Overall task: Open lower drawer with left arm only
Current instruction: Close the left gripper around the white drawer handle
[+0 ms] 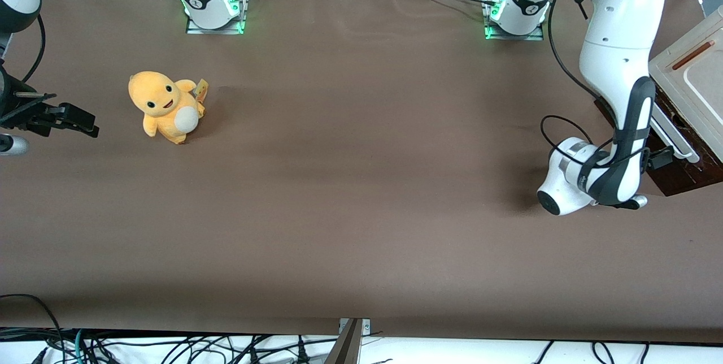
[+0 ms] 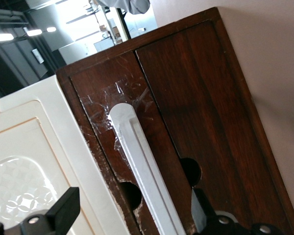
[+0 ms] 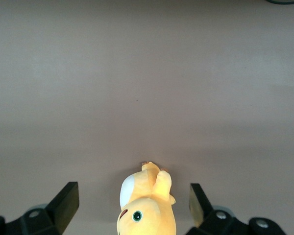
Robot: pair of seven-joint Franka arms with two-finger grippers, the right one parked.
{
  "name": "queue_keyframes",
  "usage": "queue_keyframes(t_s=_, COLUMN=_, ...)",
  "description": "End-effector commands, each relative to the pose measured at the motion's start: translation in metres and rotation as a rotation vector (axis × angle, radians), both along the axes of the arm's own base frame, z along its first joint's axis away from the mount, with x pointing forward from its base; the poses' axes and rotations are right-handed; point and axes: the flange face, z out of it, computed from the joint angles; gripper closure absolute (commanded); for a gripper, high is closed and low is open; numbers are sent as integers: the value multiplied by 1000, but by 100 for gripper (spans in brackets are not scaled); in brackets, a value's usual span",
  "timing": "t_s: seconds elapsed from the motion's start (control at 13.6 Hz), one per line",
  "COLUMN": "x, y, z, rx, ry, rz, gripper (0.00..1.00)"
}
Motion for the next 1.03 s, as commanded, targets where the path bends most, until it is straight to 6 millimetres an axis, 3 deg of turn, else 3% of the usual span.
queue_keyframes(t_s=0.0, x=0, y=12, z=-9, rx=80, ry=-12, rz=0, gripper=0)
queue_keyframes(t_s=0.15, x=-6, y=25, z=-23, rx=131, ry=-13, rz=-3, gripper=0)
queue_keyframes(t_s=0.59, x=-9, y=54, z=-26, rx=155, ry=-5, rz=4, gripper=2)
queue_keyframes(t_s=0.73, x=-9, y=53, z=-28, rx=157, ry=-5, rz=-2, gripper=8)
queue_keyframes(t_s=0.95, x=-6, y=53, z=-26, rx=169, ry=-27, rz=-9, gripper=30)
